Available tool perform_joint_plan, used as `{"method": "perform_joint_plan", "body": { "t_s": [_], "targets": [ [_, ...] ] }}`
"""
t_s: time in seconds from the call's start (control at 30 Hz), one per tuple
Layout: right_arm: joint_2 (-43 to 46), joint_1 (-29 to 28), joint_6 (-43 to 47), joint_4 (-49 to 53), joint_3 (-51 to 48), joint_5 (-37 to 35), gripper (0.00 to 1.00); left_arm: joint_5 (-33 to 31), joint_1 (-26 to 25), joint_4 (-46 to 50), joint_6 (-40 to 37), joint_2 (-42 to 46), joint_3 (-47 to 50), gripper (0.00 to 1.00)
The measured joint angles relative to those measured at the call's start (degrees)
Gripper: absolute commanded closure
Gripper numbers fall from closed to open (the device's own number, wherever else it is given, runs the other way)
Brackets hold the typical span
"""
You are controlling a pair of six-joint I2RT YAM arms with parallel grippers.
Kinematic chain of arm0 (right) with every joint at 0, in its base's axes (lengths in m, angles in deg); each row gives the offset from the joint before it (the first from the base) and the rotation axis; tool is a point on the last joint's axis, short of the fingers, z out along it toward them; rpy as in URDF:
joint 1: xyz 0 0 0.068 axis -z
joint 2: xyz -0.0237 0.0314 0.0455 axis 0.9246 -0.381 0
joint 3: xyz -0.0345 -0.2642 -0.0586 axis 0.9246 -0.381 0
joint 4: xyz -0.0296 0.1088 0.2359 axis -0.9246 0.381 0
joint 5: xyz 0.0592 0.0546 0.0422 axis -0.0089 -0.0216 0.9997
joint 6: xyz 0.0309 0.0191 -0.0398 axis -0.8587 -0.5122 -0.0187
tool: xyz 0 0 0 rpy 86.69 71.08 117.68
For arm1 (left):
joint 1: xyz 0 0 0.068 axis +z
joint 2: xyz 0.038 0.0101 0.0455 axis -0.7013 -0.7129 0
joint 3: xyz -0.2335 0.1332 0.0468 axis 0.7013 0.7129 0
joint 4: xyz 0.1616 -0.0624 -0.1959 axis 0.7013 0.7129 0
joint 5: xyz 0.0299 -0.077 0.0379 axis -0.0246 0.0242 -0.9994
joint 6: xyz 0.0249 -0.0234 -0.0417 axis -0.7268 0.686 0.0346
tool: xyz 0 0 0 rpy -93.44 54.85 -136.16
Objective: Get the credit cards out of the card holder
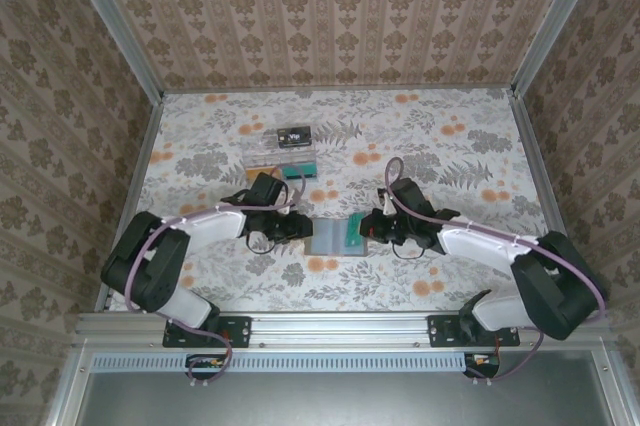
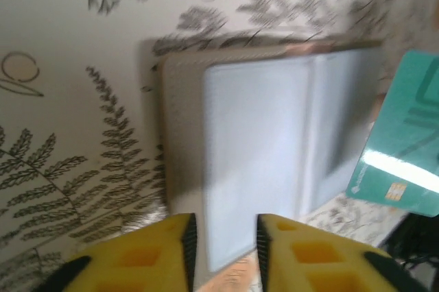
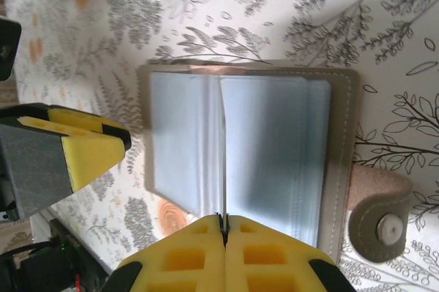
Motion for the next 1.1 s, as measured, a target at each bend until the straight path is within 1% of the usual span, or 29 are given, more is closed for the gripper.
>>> {"method": "perform_joint_plan", "body": {
  "t_s": [0.07, 0.1, 0.23, 0.33, 0.43, 0.63, 0.83, 1.1],
  "targets": [
    [2.01, 0.46, 1.05, 2.05, 1.27, 0.04, 1.0, 0.59, 0.52, -0.5, 1.09, 2.58, -0.79, 0.49],
    [2.62, 0.74, 1.46, 2.67, 1.92, 0.04, 1.0, 0.96, 0.74, -1.07, 1.62, 3.72, -1.25, 0.49],
    [4.7, 2.08, 3.02, 4.24, 5.62, 0.79, 1.0, 3.19, 1.81, -5.88, 5.01, 6.88, -2.73, 0.48],
    [5.27, 2.93, 3.67, 4.15, 8.2, 2.78, 1.0, 6.05, 2.19, -10.99, 8.57, 7.21, -3.15, 0.5],
    [5.29, 3.5, 4.09, 3.41, 9.97, 5.25, 1.0, 8.61, 2.16, -15.8, 12.31, 7.19, -3.17, 0.55],
    [5.16, 4.92, 2.99, -0.96, 11.04, 10.14, 1.0, 12.04, 2.16, -23.69, 17.73, 6.58, -3.17, 0.57],
    [3.08, 5.27, 0.87, -5.22, 11.15, 13.68, 1.0, 14.12, 2.14, -27.41, 20.44, 6.43, -3.17, 0.59],
    [2.4, 5.27, -1.73, -9.27, 11.15, 15.96, 1.0, 15.74, 1.81, -29.9, 21.88, 6.43, -3.17, 0.6]
  ]
}}
